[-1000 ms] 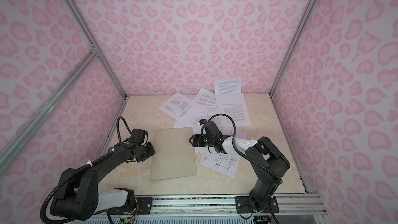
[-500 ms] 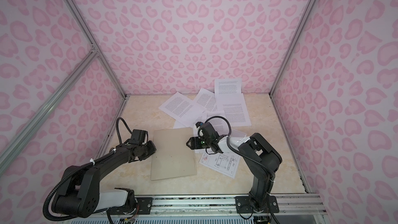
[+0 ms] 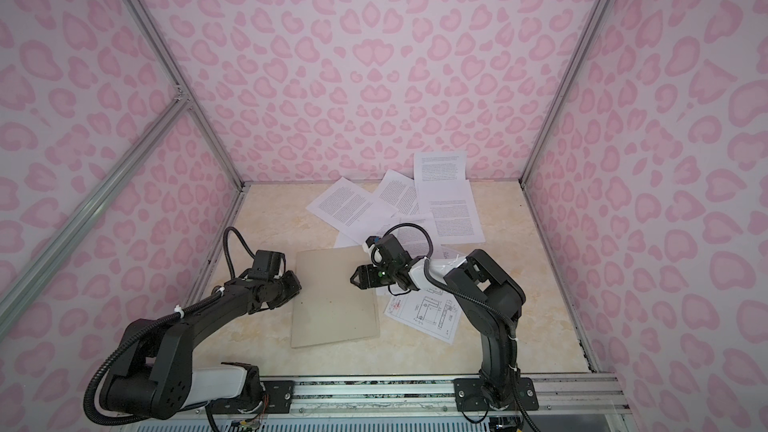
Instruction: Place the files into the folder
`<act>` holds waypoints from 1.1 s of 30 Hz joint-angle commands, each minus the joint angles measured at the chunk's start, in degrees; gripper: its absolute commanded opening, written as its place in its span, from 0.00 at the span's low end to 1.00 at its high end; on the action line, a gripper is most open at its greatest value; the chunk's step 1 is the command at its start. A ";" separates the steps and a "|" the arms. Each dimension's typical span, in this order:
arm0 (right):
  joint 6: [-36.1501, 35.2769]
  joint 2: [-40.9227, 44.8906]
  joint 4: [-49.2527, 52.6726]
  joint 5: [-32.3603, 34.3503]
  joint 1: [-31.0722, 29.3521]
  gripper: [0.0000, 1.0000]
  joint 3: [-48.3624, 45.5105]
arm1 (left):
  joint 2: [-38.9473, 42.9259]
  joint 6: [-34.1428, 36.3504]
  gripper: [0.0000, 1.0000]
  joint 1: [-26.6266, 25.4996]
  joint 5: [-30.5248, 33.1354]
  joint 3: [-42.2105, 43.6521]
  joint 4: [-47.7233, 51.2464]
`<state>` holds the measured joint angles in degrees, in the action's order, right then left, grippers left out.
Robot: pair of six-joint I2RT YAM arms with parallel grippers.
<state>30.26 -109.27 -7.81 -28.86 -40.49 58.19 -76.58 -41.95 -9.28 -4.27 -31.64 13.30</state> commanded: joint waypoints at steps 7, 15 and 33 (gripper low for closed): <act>-1.39 -1.36 4.62 4.64 -0.42 0.72 1.17 | -0.35 0.03 0.19 -0.01 1.91 0.76 6.26; -0.88 -1.59 7.55 7.97 -0.99 0.71 2.19 | -0.06 0.10 0.19 0.00 2.01 0.94 6.13; -0.82 -2.96 16.71 15.03 -4.04 0.70 7.30 | 0.11 0.03 0.19 -0.03 2.17 1.13 5.77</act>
<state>29.34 -110.69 1.78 -16.10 -43.94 64.23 -76.07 -41.93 -9.34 -3.86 -31.09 12.56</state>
